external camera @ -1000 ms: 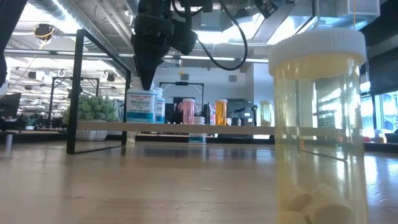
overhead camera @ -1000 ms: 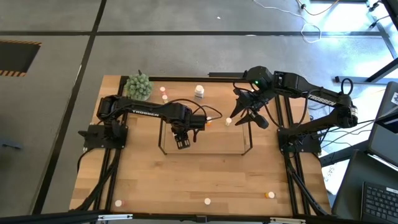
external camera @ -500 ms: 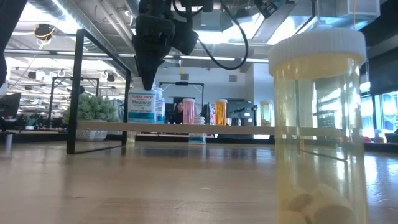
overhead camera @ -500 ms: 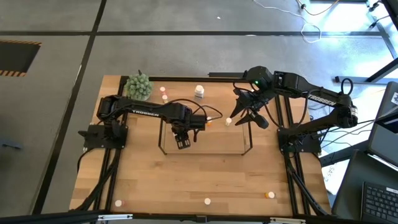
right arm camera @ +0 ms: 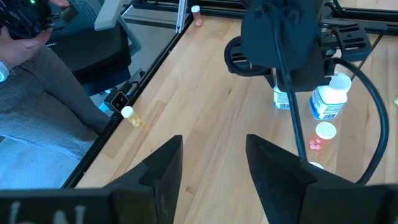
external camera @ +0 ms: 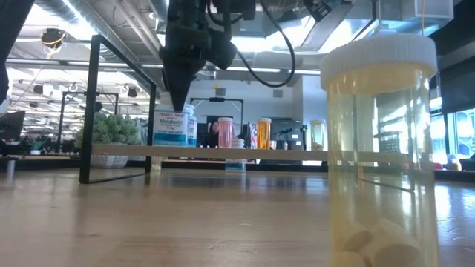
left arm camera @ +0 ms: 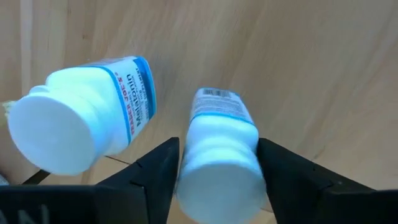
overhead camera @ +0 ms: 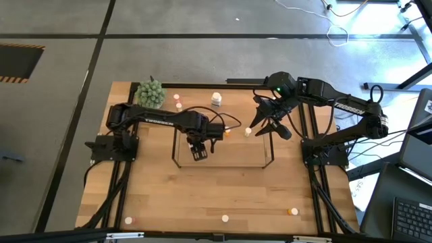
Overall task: Pick and place medicine bottles onto shelf by color
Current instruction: Put the bottom white pill bottle on the shelf aligned with the white pill bottle, then put the bottom pink pill bottle on the shelf aligned with the other pink pill bottle
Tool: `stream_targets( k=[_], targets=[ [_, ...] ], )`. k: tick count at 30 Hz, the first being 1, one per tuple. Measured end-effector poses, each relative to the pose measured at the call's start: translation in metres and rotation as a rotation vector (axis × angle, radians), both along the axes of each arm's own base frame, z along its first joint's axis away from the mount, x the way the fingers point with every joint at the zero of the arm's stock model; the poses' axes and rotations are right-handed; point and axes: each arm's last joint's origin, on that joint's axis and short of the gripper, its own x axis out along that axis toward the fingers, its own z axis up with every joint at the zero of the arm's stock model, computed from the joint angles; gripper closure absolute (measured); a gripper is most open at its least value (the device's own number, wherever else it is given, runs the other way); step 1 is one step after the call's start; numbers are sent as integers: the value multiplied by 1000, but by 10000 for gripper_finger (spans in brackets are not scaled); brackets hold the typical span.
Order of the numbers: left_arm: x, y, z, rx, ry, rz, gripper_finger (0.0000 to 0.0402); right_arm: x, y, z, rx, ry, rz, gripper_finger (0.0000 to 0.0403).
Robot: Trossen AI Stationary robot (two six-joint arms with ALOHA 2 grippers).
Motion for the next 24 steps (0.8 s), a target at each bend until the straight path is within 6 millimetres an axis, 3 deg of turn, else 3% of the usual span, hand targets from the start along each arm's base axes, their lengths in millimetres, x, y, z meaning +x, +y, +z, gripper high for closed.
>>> stream_targets(
  k=[13,24],
  targets=[
    [-2,0,2,47,10,10,138,0,0,0,0,0,0,224],
    [-2,-9,30,82,-5,12,137,0,0,0,0,0,0,224]
  ],
)
